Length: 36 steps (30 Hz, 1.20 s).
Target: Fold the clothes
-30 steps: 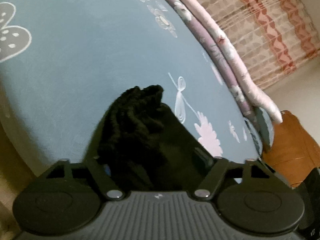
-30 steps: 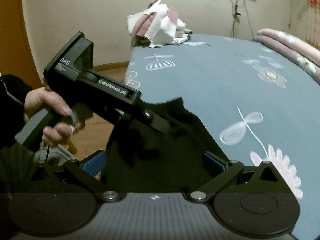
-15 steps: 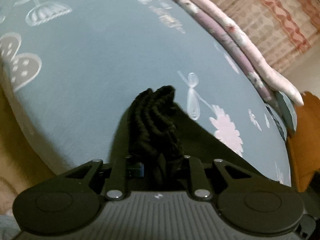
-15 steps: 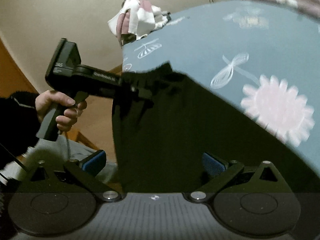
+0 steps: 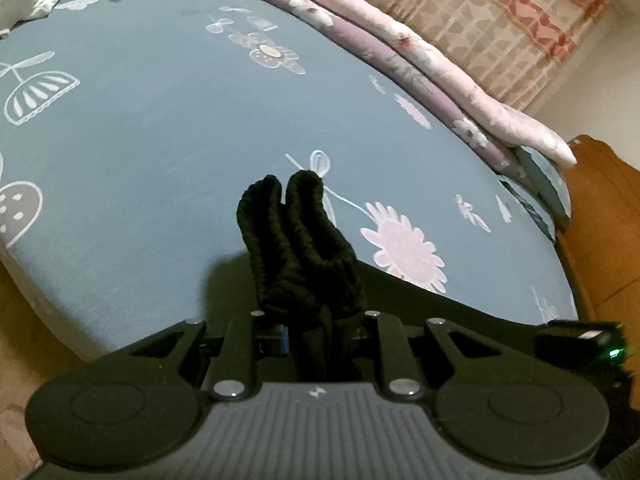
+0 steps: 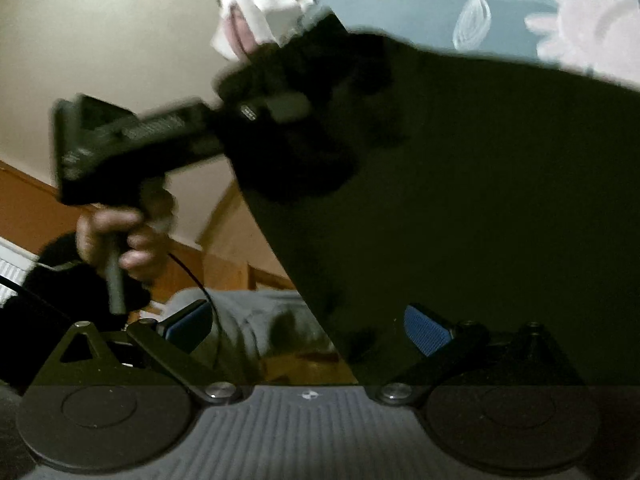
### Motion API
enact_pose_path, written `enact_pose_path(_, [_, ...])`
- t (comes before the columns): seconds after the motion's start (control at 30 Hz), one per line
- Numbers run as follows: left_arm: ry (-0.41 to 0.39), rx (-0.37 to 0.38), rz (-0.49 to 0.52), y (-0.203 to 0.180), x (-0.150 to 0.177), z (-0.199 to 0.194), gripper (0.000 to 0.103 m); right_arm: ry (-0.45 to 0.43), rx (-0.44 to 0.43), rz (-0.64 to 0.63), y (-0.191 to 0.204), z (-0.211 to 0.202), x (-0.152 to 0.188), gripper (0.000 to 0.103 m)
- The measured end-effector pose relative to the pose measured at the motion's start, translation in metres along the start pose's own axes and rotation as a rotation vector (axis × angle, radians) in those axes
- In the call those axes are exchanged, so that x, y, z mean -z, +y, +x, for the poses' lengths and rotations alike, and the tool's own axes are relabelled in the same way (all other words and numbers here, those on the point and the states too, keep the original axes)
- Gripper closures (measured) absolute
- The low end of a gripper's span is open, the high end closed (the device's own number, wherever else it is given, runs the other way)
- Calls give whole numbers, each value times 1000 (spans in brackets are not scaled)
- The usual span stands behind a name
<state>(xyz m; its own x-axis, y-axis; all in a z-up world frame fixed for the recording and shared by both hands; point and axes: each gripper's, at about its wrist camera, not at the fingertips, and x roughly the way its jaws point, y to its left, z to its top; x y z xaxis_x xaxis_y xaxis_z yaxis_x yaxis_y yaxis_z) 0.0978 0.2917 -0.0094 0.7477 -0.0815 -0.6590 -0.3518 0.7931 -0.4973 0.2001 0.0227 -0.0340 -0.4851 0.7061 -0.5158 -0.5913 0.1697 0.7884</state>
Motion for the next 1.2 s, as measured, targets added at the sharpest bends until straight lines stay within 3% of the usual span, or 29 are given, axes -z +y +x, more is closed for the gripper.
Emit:
enact_pose_path(0.23, [10, 22, 24, -11, 2, -4, 84, 49, -64, 70, -6, 23, 6, 0])
enact_pose_path(0.37, [9, 34, 25, -15, 3, -4, 84, 65, -16, 23, 1, 27, 1, 0])
enact_pose_path(0.53, [5, 54, 33, -19, 3, -8, 84, -88, 87, 29, -5, -2, -21, 0])
enact_pose_path(0.7, [-3, 64, 23, -21, 7, -12, 84, -236, 114, 208, -44, -16, -51, 0])
enact_pose_path(0.87, [-6, 70, 18, -24, 8, -12, 84, -312, 79, 373, -74, -20, -70, 0])
enact_pose_path(1.03, [-9, 81, 19, -28, 8, -13, 84, -366, 82, 453, -87, -38, -88, 0])
enact_pose_path(1.2, [5, 117, 38, -37, 7, -14, 84, -405, 82, 472, -85, -73, -72, 0])
